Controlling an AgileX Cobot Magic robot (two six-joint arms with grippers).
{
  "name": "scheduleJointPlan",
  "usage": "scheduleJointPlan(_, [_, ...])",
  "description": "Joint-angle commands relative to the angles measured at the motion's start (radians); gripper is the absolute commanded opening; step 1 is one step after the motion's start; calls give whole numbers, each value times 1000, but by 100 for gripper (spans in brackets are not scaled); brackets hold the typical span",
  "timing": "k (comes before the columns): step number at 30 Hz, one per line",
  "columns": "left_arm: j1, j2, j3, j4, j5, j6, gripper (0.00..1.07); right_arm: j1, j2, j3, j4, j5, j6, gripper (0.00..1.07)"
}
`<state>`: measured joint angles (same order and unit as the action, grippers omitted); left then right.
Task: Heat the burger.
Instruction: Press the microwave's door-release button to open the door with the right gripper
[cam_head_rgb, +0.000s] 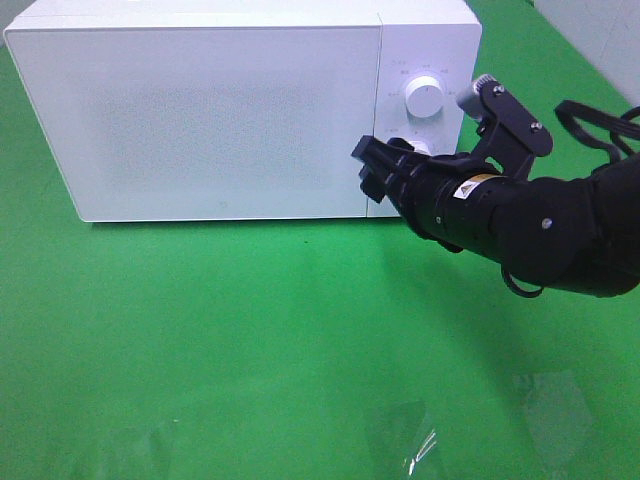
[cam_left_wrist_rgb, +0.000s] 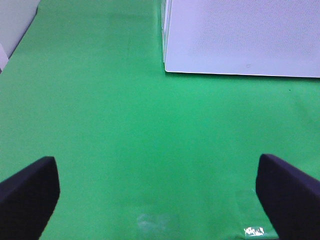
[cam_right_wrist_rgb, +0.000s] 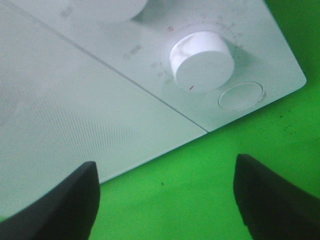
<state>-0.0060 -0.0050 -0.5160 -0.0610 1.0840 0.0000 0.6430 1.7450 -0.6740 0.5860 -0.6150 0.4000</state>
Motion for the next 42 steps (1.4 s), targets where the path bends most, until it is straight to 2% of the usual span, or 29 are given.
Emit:
scheduleJointPlan(1, [2, -17, -1, -2, -13, 0, 101, -29, -57, 0, -32, 154, -170, 72])
scheduleJointPlan(8, [2, -17, -1, -2, -13, 0, 101, -112, -153, -6, -187, 367, -224, 72])
scheduleJointPlan(9, [2, -17, -1, -2, -13, 0, 101, -138, -189, -14, -252, 448, -224, 72])
scheduleJointPlan(10, [2, -17, -1, -2, -13, 0, 101, -138, -189, -14, -252, 448, -224, 72])
scheduleJointPlan(12, [2, -17, -1, -2, -13, 0, 101, -170, -264, -37, -372, 615, -223, 72])
scheduleJointPlan(18, [2, -17, -1, -2, -13, 0, 101, -175, -393, -46, -500, 805, -223, 72])
scheduleJointPlan(21, [2, -17, -1, -2, -13, 0, 101, -175, -416, -46, -522, 840, -223, 72])
scheduleJointPlan(23, [2, -17, -1, -2, -13, 0, 101, -175, -508, -46, -586, 976, -223, 72])
scheduleJointPlan(37, [2, -17, -1, -2, -13, 0, 101, -175, -820, -46, -615, 1311, -230, 72])
scheduleJointPlan(42, [2, -17, -1, -2, -13, 0, 101, -175, -916, -34, -646, 1373, -230, 72])
